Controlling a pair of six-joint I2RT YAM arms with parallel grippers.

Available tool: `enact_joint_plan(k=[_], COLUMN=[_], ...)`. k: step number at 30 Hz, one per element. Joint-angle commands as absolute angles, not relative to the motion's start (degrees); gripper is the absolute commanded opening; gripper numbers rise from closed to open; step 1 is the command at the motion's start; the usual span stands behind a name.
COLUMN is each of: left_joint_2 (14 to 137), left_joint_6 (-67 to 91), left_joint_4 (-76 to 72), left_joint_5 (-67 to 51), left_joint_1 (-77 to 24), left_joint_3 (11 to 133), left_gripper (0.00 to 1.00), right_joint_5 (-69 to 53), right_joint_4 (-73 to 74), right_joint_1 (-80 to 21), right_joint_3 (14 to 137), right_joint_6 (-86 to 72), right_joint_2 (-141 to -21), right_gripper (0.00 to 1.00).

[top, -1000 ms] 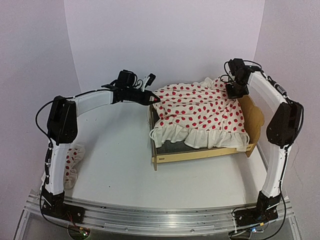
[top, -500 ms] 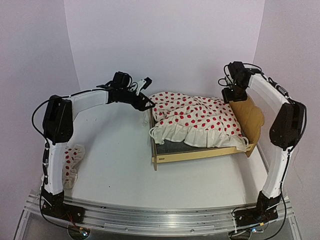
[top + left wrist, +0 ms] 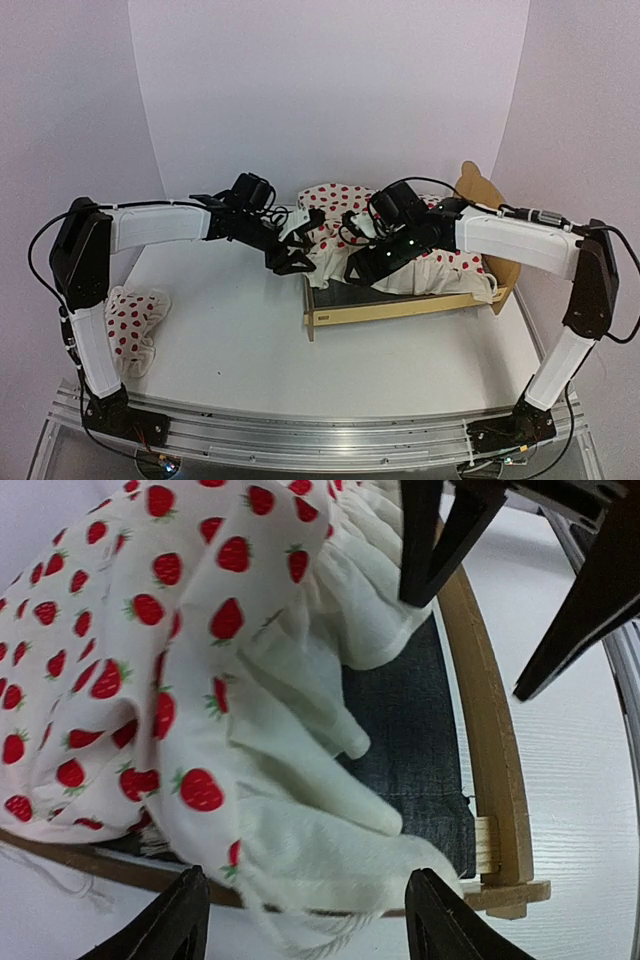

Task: Set up the pet bed

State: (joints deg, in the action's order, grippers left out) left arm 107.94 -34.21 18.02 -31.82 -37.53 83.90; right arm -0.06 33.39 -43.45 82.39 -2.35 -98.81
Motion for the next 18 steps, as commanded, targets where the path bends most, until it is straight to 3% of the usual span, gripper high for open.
enact_joint_plan(k=[1, 3, 5, 11, 18], left_joint_2=[110.69, 112.01, 112.79, 111.62, 110.04], left_joint_6=[-38.46, -38.01, -37.36, -37.45, -33.18], left_joint_4=[16.22, 16.05, 16.13, 18.88, 25.26], left_joint_5=[-27.5, -26.55, -25.02, -25.64, -32.44], left_joint_1=[-39.29, -39.45, -39.46, -39.46, -39.32], left_joint_3=[85.14, 85.94, 86.82, 88.05, 94.19], left_gripper=[0.68, 0.66, 0.55, 0.03, 0.0], right_joint_5=[-3.93, -4.58, -5.29, -9.1, -8.94], right_joint_4=[17.59, 14.62, 12.67, 8.54, 5.18], right_joint_1=[-43.31, -43.9, -44.44, -45.46, -46.04], right_joint_3=[79.73, 78.79, 78.57, 78.75, 79.29], right_joint_6=[-9.2, -10.3, -11.16, -13.91, -15.79], right_joint_2=[-100.8, -102.17, -103.78, -108.4, -111.09], right_gripper=[0.63, 0.63, 0.63, 0.62, 0.58])
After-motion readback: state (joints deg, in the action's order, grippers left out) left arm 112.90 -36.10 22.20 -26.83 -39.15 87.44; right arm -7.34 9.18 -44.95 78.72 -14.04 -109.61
